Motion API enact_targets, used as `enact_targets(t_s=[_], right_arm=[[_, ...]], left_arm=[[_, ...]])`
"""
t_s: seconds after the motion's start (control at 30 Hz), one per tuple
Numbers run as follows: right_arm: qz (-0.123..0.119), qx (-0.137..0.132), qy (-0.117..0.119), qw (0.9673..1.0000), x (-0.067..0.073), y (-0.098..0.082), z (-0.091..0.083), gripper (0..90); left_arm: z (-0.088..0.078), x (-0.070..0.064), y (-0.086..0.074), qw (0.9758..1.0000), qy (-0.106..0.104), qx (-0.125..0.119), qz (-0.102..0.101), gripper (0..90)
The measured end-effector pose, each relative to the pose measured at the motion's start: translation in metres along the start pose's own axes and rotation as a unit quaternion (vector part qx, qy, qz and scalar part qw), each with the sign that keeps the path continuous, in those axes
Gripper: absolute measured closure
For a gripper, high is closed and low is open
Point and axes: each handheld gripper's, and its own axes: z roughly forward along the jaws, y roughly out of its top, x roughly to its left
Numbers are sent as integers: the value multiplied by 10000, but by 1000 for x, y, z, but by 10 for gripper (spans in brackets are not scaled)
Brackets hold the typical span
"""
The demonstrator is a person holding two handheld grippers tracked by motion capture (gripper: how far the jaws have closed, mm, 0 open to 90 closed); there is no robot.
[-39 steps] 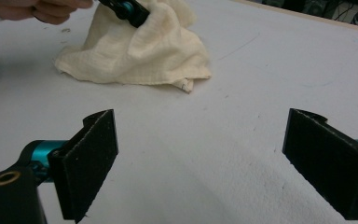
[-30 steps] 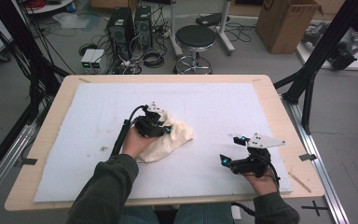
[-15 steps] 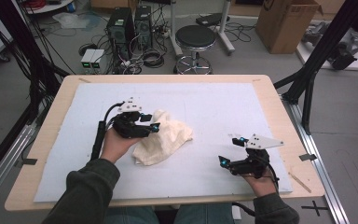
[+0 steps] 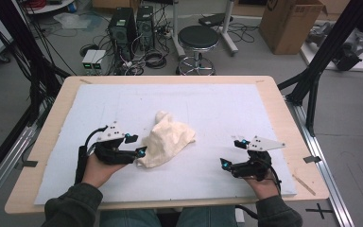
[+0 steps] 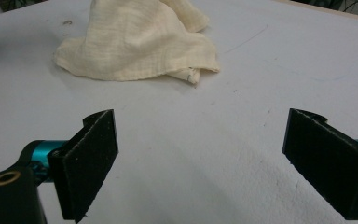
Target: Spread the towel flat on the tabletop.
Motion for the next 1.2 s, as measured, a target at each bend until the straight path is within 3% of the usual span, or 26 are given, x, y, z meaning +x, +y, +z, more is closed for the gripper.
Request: enact_targets(t_s=[0.1,0.17,0.27,0.53,0.63,0.83,0.97,1.13,1.2], right_arm=[[-7,-1,-9,10000,0,0,0,95],[-22,21,-18,10000,0,0,1,95],[-4,62,9,10000,0,0,3,95],[-70,184,96,9998,-4,11,18,97],[-149,255,157,9994,-7,20,27,161],[-224,351,268,9988,-14,44,60,269],[-364,507,317,9975,-17,60,83,347],[-291,760,354,9961,-21,68,111,403],[-233,974,423,9941,-21,68,126,414]], left_arm=[[5,-3,-11,9998,-47,168,39,415],[11,-5,-15,9991,-1,405,152,416],[17,-6,-20,9990,-88,431,104,423],[31,-1,-28,9965,-172,812,109,465],[36,1,-30,9954,-218,925,81,497],[37,9,-32,9958,-262,874,-48,584],[38,10,-32,9957,-238,890,-19,619],[38,11,-32,9959,-190,882,-3,662],[38,11,-32,9960,-182,875,5,686]])
